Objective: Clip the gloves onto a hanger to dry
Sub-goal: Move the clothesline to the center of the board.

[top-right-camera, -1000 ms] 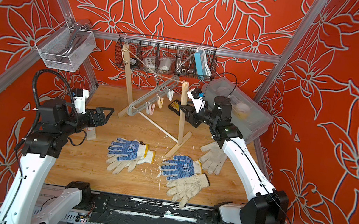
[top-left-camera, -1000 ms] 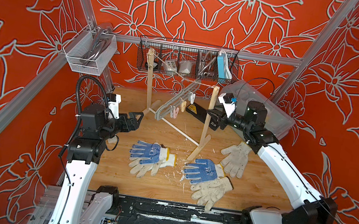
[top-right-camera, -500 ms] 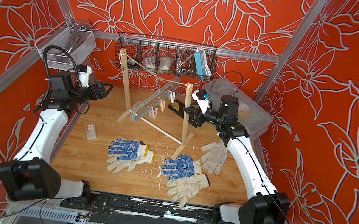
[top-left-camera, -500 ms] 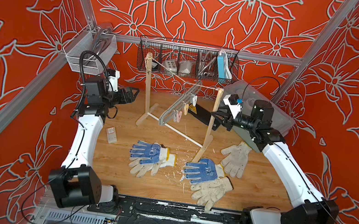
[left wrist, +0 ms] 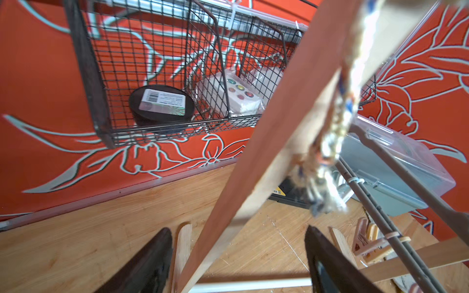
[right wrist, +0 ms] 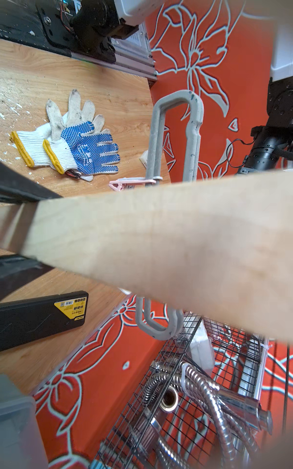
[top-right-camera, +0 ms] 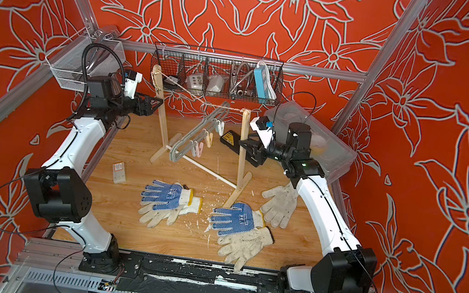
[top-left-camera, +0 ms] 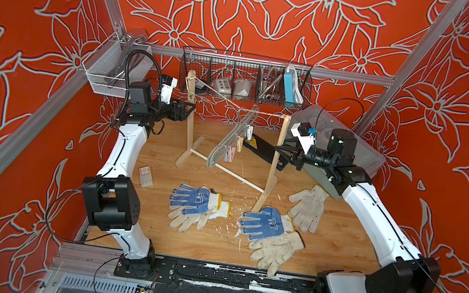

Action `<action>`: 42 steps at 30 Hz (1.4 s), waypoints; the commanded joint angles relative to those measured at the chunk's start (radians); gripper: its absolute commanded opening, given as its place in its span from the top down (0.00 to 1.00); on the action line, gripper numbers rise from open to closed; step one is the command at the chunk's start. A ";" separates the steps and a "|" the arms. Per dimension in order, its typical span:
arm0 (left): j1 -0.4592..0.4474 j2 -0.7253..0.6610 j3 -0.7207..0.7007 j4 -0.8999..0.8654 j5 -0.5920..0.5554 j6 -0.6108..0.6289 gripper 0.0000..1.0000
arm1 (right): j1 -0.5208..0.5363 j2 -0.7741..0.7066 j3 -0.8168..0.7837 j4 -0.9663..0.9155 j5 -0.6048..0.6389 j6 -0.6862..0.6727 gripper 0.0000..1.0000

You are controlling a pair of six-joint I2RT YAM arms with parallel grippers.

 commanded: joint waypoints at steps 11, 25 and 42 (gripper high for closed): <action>-0.029 0.069 0.023 0.147 -0.162 0.062 0.58 | -0.002 0.034 0.056 -0.071 -0.037 -0.065 0.79; -0.039 -0.138 -0.244 0.220 -0.372 0.028 0.79 | -0.023 0.135 0.155 -0.090 0.005 -0.136 0.78; -0.033 -0.244 -0.389 0.234 -0.371 0.052 0.62 | -0.076 0.269 0.298 -0.139 -0.124 -0.194 0.76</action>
